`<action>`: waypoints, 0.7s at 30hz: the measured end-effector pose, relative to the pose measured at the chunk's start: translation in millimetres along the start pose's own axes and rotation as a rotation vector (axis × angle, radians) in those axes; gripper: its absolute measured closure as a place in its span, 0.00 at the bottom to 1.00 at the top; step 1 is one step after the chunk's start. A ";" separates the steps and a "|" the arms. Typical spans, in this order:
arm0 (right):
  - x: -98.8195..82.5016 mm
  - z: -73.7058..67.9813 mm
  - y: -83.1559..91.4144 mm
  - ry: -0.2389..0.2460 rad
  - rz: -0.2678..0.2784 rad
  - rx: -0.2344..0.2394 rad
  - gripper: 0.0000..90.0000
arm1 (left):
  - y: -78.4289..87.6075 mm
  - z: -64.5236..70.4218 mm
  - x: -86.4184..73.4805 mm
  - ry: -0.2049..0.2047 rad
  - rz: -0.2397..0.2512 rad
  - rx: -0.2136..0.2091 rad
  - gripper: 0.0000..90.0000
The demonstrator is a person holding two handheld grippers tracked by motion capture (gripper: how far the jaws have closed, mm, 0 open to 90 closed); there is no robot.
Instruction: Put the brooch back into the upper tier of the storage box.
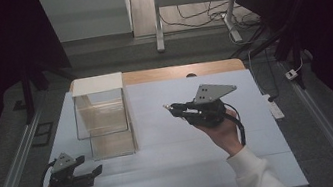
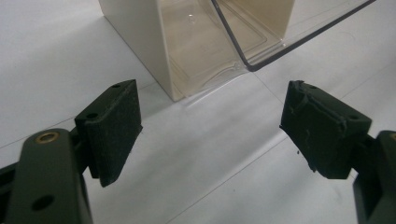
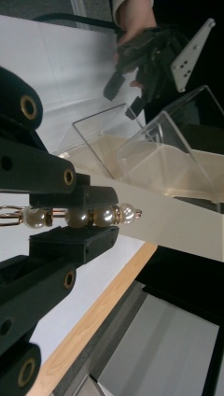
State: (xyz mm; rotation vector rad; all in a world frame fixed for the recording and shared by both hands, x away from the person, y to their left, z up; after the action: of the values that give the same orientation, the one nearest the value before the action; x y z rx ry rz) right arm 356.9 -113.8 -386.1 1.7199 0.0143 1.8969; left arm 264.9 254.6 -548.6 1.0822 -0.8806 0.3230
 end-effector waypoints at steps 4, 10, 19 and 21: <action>6.2 0.8 -3.3 0.000 0.006 0.005 0.88 | -0.1 -0.1 -0.1 0.001 0.001 -0.001 0.23; 15.7 0.9 -8.7 0.002 0.025 0.009 0.88 | -0.5 -0.1 -0.2 -0.002 -0.002 -0.002 0.23; 31.6 0.2 -19.4 -0.005 0.054 0.024 0.88 | 0.1 -0.3 -0.3 0.002 0.001 -0.004 0.23; 34.3 0.9 -22.1 -0.011 0.063 0.028 0.88 | -0.2 -0.3 -0.1 -0.002 0.001 -0.002 0.23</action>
State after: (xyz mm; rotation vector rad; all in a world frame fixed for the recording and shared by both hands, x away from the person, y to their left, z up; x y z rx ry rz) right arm 366.3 -81.5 -363.1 1.7690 -0.0177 1.9407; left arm 265.0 254.8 -548.8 1.0799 -0.8829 0.3219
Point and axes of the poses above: each handheld gripper's, and its own axes: y roughly backward along the jaws, x roughly out of its top, z roughly to its right, the point moved 4 cm from there along -y, roughly forward along the jaws, and after that the axes turned 4 degrees about y, right-handed, at the moved point
